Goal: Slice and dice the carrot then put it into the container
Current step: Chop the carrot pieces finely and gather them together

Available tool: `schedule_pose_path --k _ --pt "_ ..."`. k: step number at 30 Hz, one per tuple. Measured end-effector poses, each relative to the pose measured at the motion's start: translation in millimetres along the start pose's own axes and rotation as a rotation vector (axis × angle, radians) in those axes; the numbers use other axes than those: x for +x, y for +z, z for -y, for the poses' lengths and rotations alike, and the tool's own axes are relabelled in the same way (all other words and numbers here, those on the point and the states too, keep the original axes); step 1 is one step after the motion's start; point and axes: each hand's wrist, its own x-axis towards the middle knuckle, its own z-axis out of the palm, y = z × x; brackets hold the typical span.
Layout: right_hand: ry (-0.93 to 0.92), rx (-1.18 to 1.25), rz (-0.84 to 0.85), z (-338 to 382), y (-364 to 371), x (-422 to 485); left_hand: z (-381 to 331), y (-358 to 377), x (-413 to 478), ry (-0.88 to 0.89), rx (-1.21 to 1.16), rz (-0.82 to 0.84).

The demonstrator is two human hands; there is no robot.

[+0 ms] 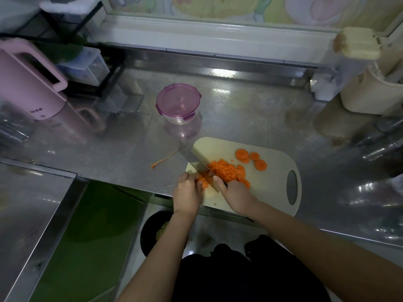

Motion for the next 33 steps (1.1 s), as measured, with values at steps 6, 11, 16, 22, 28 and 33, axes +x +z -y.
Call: schedule_pose_path --k 6,11,16,22,28,33 --pt "-0.021 0.004 -0.004 1 -5 0 0 -3 4 0.018 -0.054 0.048" --pt "-0.056 0.118 -0.066 1 -5 -6 4 -7 3 0.045 -0.128 0.078" --pt "-0.060 0.099 -0.049 2 -7 -11 8 -6 0 0.016 -0.174 0.054" --pt "-0.050 0.054 -0.017 7 -2 -13 10 -3 -1 0.026 -0.138 0.015" --pt "-0.073 -0.043 0.010 9 1 -12 5 -6 -3 -0.001 -0.079 -0.010" --pt "-0.072 -0.130 0.040 13 8 -15 1 -5 -6 -0.017 -0.016 -0.026"
